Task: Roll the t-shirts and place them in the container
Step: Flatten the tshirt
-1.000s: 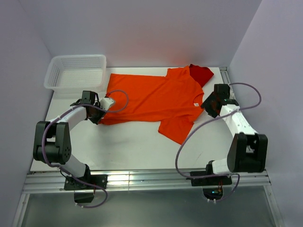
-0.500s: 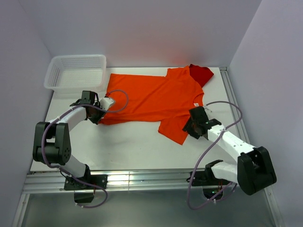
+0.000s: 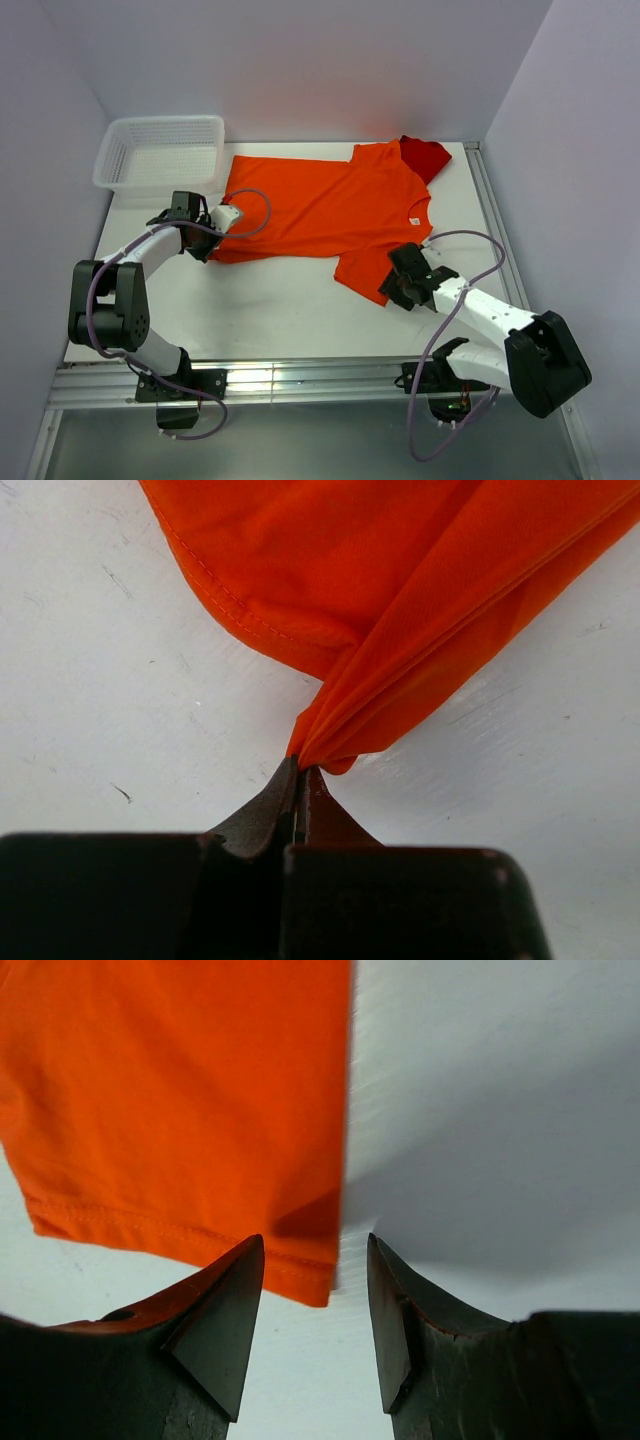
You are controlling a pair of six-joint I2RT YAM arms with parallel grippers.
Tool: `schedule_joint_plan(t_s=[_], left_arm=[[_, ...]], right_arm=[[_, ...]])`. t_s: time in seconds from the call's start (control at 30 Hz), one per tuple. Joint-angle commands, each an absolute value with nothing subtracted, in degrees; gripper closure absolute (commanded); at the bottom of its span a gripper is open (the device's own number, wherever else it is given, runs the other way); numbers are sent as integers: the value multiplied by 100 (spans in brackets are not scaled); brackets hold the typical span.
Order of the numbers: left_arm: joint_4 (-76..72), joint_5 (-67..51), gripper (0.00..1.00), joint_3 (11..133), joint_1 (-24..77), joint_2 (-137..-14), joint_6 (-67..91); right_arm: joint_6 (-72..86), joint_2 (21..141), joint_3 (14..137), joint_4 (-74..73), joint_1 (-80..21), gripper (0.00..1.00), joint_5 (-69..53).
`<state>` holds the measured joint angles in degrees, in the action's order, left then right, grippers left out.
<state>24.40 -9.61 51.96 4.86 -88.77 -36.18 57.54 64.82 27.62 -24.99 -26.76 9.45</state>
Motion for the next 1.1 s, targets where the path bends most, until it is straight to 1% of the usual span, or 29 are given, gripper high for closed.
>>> schedule_joint_plan(t_s=[0.0,0.13,0.23,0.27,0.33,0.37,0.4,0.43,0.47,0.53,0.67,0.73,0.8,0.87,0.93,1.0,1.03,1.07], left_arm=[[2417,-984,100,5221,501,-8745,-3560],[2417,-976,100,5203,501,-8754,-3551],[2400,-976,100,5194,501,-8780,-3542],[2382,-967,100,5186,501,-8789,-3525],[2382,-975,100,5177,501,-8807,-3507],[2382,-976,100,5159,501,-8815,-3507],[2373,-976,100,5159,501,-8789,-3516],[2373,-1002,100,5124,501,-8737,-3542],[2390,-1045,100,5107,501,-8693,-3568],[2399,-1168,98,5045,501,-8527,-3665],[2653,-1520,93,5001,501,-8289,-3919],[2777,-1695,89,5001,501,-8175,-4007],[2900,-1898,87,4984,510,-8113,-4095],[3005,-2056,82,4957,510,-8060,-4218],[3190,-2144,73,4931,519,-8060,-4315],[3278,-2206,68,4861,527,-8051,-4482],[3331,-2206,63,4834,527,-8016,-4535],[3322,-2171,61,4756,527,-7998,-4613]], right_arm=[[6134,6495,2681,-2233,-2926,47,1081],[6310,6539,2550,-2093,-3146,47,1108],[6433,6565,2409,-1969,-3260,52,1099],[6486,6565,2382,-1934,-3296,62,1107],[6521,6513,2320,-1925,-3322,75,1116],[6539,6478,2329,-1960,-3331,86,1151],[6556,6356,2347,-2030,-3348,90,1230],[6565,6259,2373,-2230,-3349,97,1291],[6565,5997,2417,-2346,-3357,99,1327],[6583,5671,2469,-2732,-3357,100,1485],[6618,4609,2828,-3785,-3366,100,1801],[6636,4291,2970,-4094,-3357,100,1968],[6653,3965,3216,-4489,-3357,100,2091],[6653,3772,3409,-4797,-3349,100,2223],[6662,3692,3541,-4956,-3349,100,2337],[6680,3648,3594,-5115,-3349,100,2408],[6688,3613,3621,-5159,-3349,100,2417],[6688,3604,3656,-5237,-3349,100,2460]])
